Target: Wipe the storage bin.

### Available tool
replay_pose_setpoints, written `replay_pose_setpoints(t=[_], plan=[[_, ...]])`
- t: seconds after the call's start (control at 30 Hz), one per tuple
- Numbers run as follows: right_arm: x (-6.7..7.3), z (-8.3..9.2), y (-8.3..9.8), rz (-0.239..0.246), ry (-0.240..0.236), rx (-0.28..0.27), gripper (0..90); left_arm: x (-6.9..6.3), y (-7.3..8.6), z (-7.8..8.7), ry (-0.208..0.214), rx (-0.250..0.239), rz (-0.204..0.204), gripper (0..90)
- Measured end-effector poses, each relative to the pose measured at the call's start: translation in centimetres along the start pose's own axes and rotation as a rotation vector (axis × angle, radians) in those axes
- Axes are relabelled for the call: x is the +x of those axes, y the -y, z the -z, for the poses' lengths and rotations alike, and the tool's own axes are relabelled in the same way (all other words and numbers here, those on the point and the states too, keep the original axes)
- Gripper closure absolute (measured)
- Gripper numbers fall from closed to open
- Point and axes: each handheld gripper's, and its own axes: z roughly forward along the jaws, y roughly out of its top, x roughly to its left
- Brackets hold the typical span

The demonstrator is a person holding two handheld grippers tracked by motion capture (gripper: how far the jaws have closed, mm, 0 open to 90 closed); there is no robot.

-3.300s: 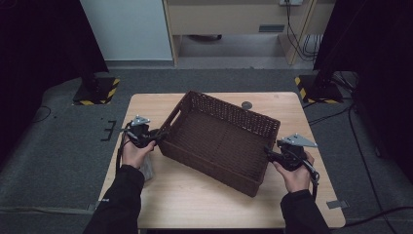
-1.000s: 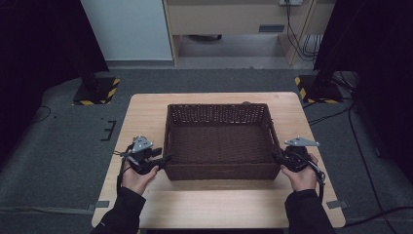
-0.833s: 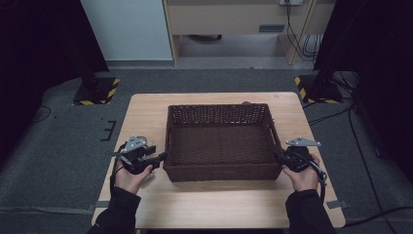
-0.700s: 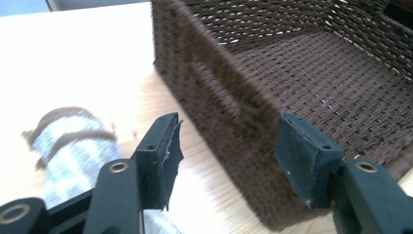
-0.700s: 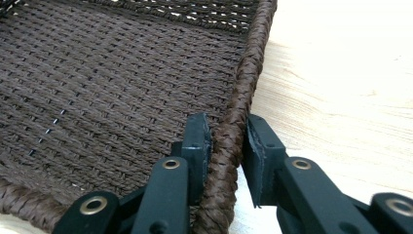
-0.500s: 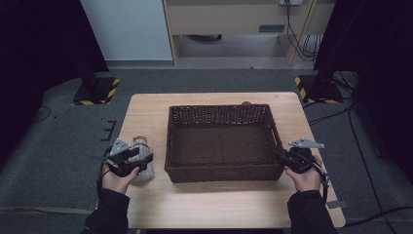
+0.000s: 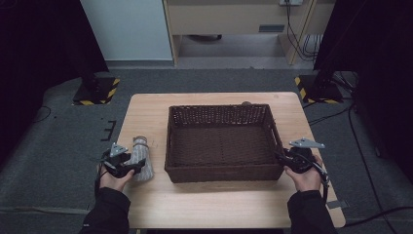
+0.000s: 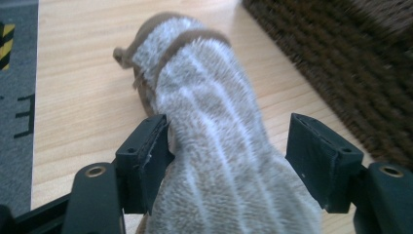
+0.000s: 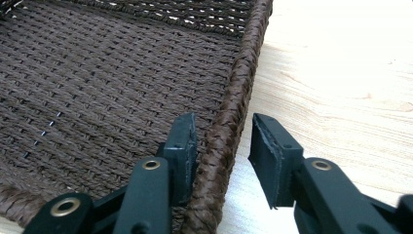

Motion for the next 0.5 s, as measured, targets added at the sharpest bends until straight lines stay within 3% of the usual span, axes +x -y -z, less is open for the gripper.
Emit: replay_pose_setpoints(t=[0.27, 0.5], plan=[[-0.1, 0.4, -0.7, -0.006, -0.016, -0.041, 55.2, 0.4, 0.7, -1.5, -0.008, 0.064, -0.003, 41.1], [-0.4, -0.2, -1.1, -0.024, -0.023, -0.026, 54.0, 0.1, 0.7, -2.0, -0.009, 0.069, -0.023, 54.4]])
